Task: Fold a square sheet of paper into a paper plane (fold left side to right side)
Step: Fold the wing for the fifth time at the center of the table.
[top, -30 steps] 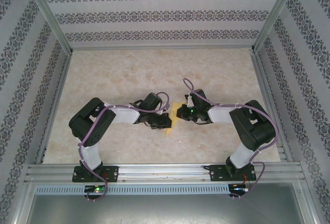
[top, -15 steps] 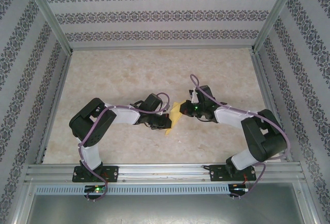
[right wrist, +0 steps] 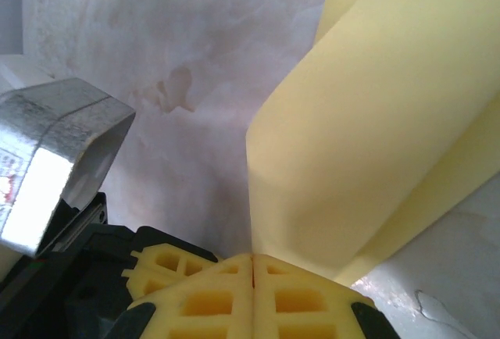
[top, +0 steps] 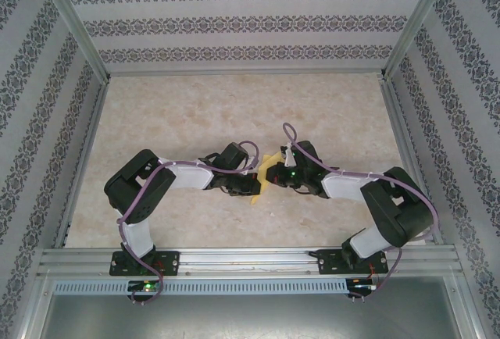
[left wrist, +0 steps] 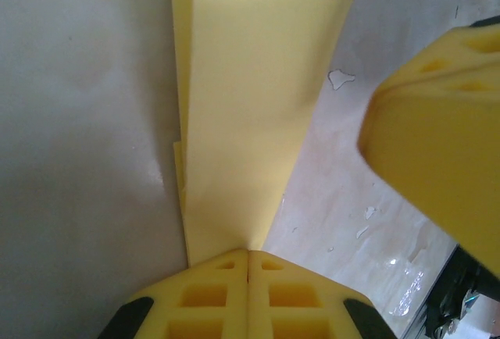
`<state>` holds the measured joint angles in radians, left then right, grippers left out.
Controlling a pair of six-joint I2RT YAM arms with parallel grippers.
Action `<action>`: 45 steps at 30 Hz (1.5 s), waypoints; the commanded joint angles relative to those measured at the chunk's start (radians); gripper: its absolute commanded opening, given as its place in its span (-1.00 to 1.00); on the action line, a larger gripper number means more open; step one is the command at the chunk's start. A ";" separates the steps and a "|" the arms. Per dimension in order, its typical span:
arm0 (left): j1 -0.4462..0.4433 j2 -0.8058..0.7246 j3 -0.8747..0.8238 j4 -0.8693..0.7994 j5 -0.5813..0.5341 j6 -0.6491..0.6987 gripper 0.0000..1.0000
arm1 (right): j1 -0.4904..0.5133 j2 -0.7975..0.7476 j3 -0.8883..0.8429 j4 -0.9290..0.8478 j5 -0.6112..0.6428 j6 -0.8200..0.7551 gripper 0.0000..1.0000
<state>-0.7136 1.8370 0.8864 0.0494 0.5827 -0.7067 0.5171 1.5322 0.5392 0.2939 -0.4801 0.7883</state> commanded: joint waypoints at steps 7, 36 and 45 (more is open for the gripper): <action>-0.018 0.039 -0.026 -0.147 -0.116 0.031 -0.98 | 0.027 0.085 0.026 0.040 0.030 0.021 -1.00; -0.017 0.033 -0.059 -0.178 -0.166 0.019 -1.00 | -0.115 0.158 0.119 -0.168 0.156 -0.174 -1.00; -0.017 0.035 -0.061 -0.180 -0.168 0.019 -1.00 | -0.174 0.171 0.137 -0.168 0.140 -0.190 -1.00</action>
<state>-0.7208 1.8286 0.8856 0.0532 0.5179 -0.7067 0.3889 1.6730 0.6605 0.1551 -0.4538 0.6308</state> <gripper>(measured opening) 0.051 0.046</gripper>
